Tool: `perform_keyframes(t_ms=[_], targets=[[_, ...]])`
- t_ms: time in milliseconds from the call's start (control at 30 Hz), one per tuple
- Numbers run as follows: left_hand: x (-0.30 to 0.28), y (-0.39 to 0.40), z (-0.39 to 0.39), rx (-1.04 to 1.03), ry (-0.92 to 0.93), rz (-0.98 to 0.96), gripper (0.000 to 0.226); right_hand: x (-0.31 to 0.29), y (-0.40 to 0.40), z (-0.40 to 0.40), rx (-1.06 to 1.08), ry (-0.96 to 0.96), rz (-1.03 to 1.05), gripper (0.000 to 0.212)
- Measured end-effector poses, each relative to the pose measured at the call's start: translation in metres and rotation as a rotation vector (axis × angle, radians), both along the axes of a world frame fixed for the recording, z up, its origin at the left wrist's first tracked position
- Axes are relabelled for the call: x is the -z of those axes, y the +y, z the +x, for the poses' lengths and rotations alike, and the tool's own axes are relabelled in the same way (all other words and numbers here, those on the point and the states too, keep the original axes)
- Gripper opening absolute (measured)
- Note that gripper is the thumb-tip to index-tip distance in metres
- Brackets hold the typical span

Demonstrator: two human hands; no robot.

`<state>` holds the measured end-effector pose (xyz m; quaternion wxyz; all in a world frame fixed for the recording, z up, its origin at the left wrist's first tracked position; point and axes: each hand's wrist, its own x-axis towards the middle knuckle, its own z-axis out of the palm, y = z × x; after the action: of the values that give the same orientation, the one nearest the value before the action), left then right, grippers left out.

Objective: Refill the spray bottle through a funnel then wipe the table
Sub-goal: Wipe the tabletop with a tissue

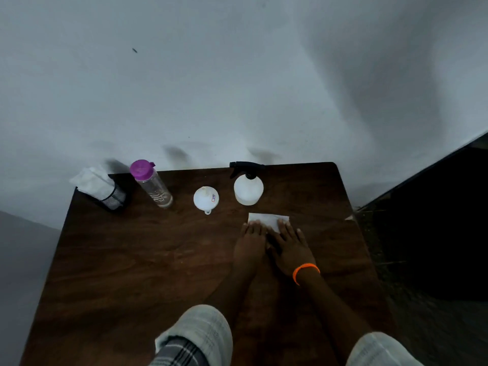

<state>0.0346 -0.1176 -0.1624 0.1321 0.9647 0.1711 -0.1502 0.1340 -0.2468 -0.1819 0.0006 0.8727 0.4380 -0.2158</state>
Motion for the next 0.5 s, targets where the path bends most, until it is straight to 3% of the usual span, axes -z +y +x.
perform_keyframes(t_ms=[267, 500], targets=[[0.004, -0.059, -0.05, 0.042, 0.133, -0.024, 0.067, 0.013, -0.069, -0.062, 0.05, -0.01, 0.012, 0.063], [-0.002, -0.112, -0.111, -0.003, 0.096, -0.007, 0.065, 0.012, -0.121, -0.114, 0.039, -0.052, 0.013, 0.064]])
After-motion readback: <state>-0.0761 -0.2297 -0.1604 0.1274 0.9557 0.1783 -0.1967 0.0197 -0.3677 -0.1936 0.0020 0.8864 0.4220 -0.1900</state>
